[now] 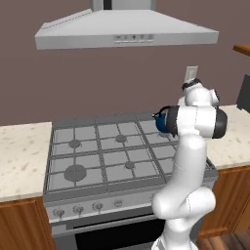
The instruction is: Pick the kettle from the cabinet and place it on a stove burner. Then pick the pot from the counter and place it on another stove burner. Finally, turn both burners on.
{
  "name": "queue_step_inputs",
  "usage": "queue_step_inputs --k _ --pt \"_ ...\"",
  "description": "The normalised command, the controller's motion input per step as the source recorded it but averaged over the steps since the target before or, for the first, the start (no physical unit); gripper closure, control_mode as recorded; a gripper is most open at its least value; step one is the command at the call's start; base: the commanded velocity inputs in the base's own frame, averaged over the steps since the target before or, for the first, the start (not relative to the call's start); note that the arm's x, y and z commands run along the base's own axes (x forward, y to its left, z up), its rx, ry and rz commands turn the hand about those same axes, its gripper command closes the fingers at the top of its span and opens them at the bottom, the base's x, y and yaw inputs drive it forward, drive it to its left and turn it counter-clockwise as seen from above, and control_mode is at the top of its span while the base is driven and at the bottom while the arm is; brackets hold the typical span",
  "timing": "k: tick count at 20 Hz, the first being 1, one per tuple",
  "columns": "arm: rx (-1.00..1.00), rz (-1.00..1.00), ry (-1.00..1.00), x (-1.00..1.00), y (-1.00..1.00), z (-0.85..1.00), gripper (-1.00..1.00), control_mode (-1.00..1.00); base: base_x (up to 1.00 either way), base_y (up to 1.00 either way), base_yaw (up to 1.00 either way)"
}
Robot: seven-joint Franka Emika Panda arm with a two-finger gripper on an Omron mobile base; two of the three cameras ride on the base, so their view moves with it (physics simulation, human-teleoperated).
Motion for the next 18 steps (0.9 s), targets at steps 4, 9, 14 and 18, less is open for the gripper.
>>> queue_step_inputs --k 4,9,14,18 --pt "0.00 0.00 0.00 0.37 -0.14 -0.23 1.00 -1.00 0.00 0.00 0.00" --pt "0.00 0.00 0.00 0.35 -0.05 -0.31 1.00 -1.00 0.00 0.00 0.00" --pt "0.00 0.00 0.00 0.38 0.00 -0.33 1.00 -1.00 0.00 0.00 0.00" --pt "0.00 0.00 0.00 0.44 -0.01 -0.36 1.00 -1.00 0.00 0.00 0.00"
